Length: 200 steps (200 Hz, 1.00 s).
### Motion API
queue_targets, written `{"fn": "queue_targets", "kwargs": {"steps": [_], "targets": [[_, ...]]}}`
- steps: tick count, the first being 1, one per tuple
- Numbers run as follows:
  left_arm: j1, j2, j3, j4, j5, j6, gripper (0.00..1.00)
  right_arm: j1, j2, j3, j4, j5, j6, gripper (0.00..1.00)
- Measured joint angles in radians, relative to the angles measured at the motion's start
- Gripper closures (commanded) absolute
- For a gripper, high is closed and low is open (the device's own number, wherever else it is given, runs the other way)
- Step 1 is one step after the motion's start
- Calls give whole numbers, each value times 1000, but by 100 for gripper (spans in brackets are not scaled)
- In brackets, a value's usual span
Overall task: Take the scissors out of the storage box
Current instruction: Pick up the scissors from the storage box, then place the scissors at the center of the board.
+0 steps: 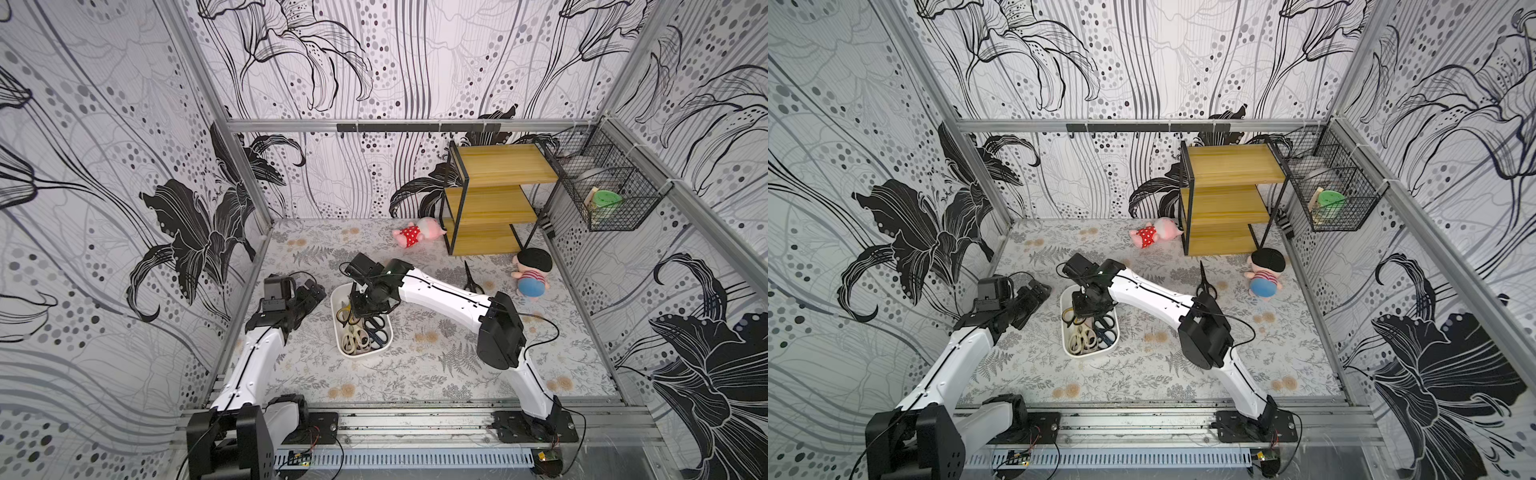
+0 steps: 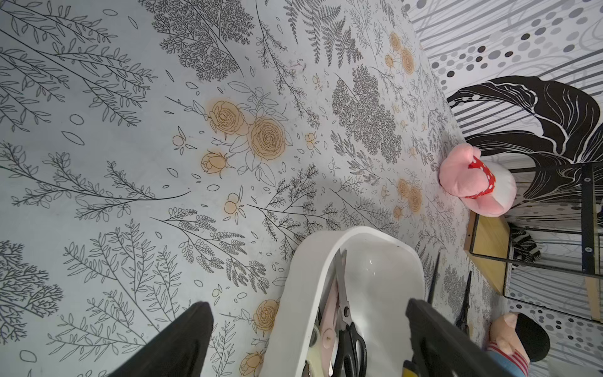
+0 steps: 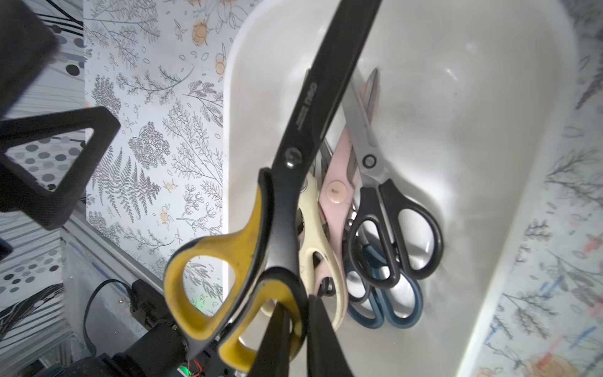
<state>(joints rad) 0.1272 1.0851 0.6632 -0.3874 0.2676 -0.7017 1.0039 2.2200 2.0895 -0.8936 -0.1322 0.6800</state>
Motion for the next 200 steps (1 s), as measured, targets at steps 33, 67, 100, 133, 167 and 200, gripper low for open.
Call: {"fn": "queue_targets", "kwargs": {"steps": [33,67,100,133,167,200], "targets": [[0,10,0,12,29,1,3,-11,-23,-36,-3,41,-143,100],[0,39,0,26,79,4,3,-85,-101,-146,-25,47,-305,100],[0,48,0,41,121,3,3,-218,-233,-294,-28,55,-401,100],[0,47,0,55,144,-1,3,-326,-342,-409,-24,86,-465,100],[-3,46,0,69,159,-18,3,-418,-364,-525,-8,88,-518,100],[-32,46,0,93,158,-44,3,-518,-363,-611,3,88,-557,100]]}}
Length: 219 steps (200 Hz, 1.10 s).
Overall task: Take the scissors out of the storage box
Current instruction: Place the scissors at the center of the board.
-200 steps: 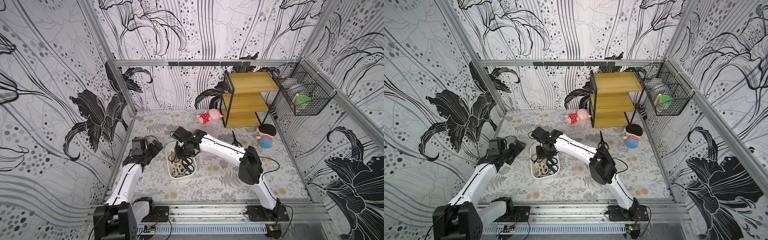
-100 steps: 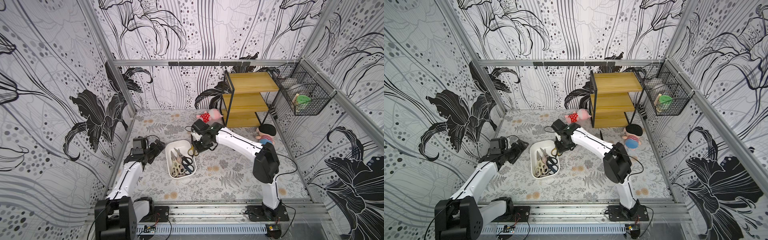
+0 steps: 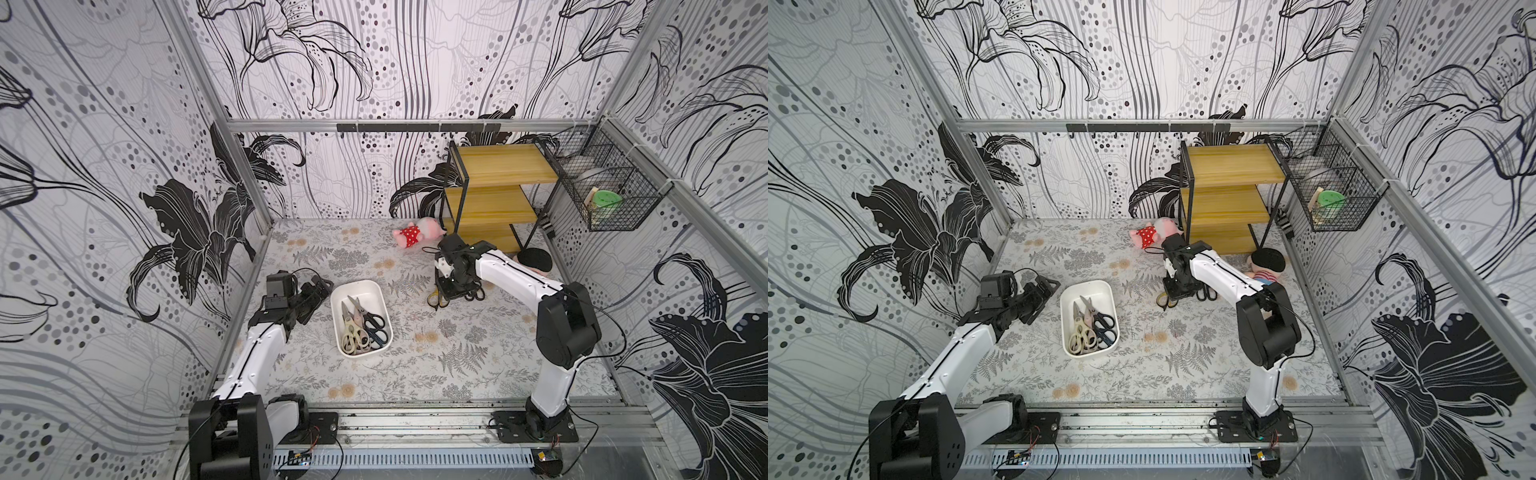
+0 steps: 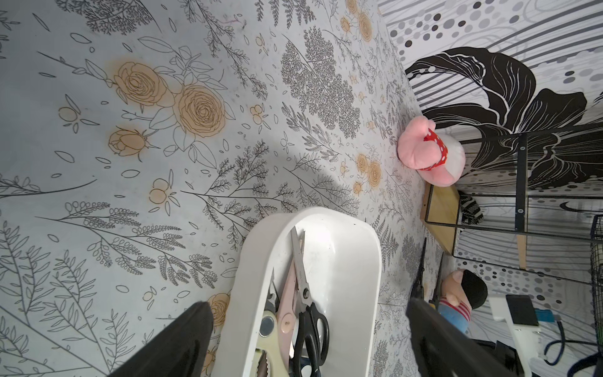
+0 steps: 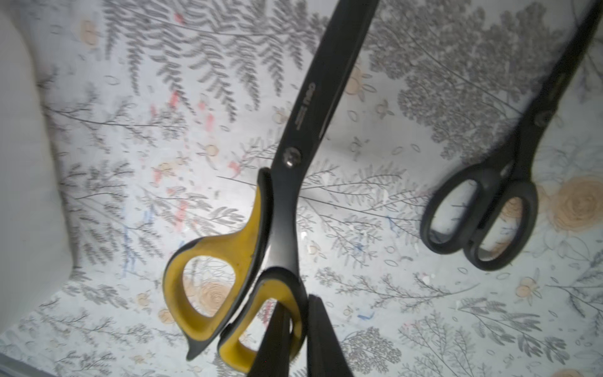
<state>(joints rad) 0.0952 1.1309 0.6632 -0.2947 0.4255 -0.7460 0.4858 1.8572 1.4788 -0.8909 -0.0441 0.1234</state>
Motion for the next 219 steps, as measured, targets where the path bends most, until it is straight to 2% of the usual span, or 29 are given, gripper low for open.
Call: {"fn": "queue_targets", "kwargs": {"steps": [63,121,164,219], "targets": [[-34,0,4,9,-8,-17,3,-75,77,-7,68,-23,-71,100],[-35,-13,4,5,-24,-18,3,-96,184,14,113,-40,-114,100],[-35,-37,4,3,-34,-16,3,-106,211,23,148,-45,-127,100],[-35,-43,4,-5,-43,-11,3,-106,214,24,154,-33,-138,76]]}}
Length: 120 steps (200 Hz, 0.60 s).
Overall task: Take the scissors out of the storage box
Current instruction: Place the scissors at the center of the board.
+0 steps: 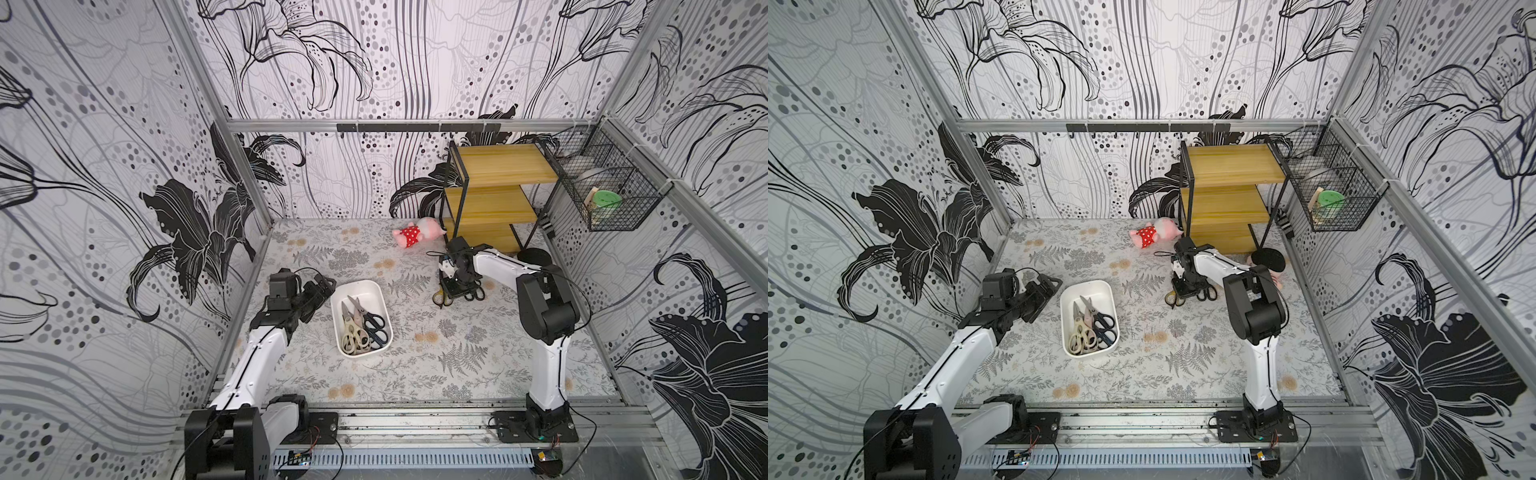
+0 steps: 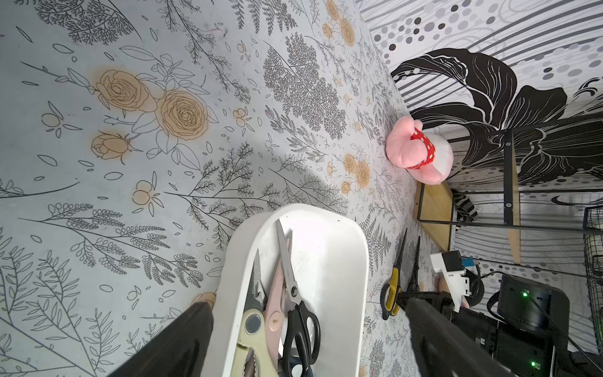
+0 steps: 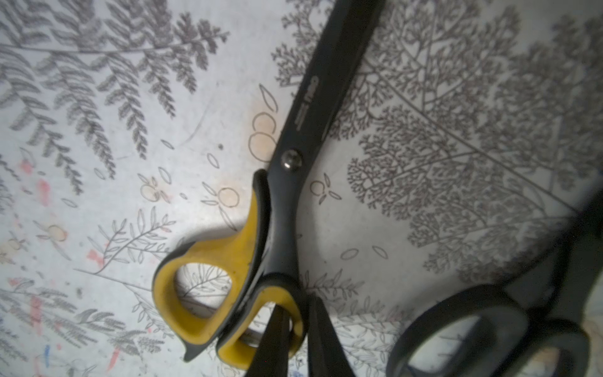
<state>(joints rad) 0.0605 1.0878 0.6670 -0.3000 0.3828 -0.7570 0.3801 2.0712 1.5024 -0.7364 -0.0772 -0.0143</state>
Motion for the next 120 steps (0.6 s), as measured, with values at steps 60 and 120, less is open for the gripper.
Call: {"fn": "queue_targets", "kwargs": {"steps": [60,120], "targets": [[0,18,0,0,-2,17,3,0,-10,122,-50,11,74,59],[0,84,0,10,-4,25,3,125,-164,227,-69,-23,309,59]]}}
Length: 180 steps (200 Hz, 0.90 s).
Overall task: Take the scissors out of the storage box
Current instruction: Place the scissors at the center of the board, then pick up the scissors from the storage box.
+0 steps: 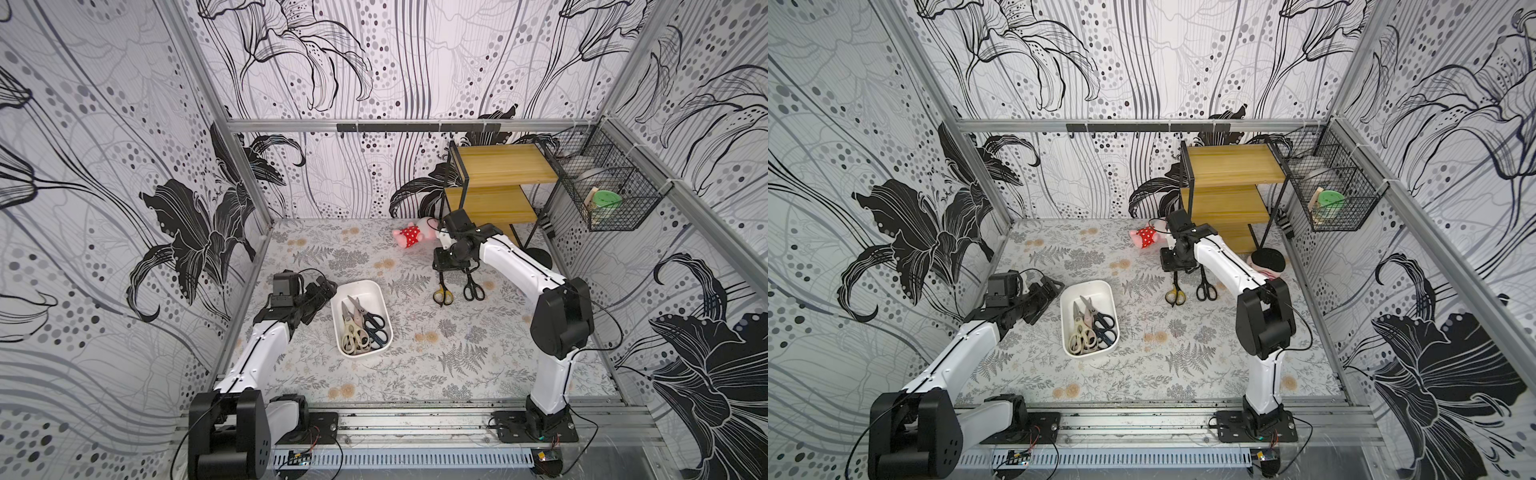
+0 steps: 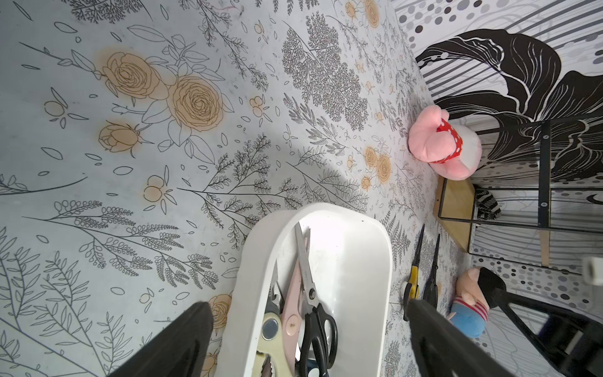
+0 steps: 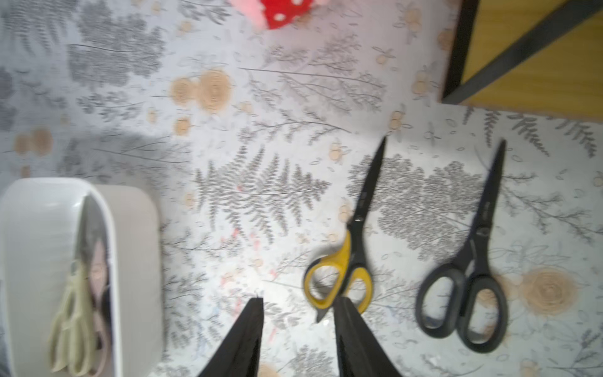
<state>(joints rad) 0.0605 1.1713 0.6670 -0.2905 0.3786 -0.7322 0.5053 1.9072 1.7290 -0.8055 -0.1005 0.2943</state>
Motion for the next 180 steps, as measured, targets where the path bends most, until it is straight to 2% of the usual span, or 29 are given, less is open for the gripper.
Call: {"fn": "queue_targets", "kwargs": {"steps": [43,86,125,180], "targets": [[0,42,-2,16,1,-2,3,306,-23,8,-3,75,172,59],[19,43,-2,21,-4,-2,3,524,96,145,-22,96,248,60],[66,39,-12,21,-9,0,3,613,256,225,-27,96,271,61],[112,-26,-65,2,-13,5,3,620,327,220,-44,187,281,62]]}}
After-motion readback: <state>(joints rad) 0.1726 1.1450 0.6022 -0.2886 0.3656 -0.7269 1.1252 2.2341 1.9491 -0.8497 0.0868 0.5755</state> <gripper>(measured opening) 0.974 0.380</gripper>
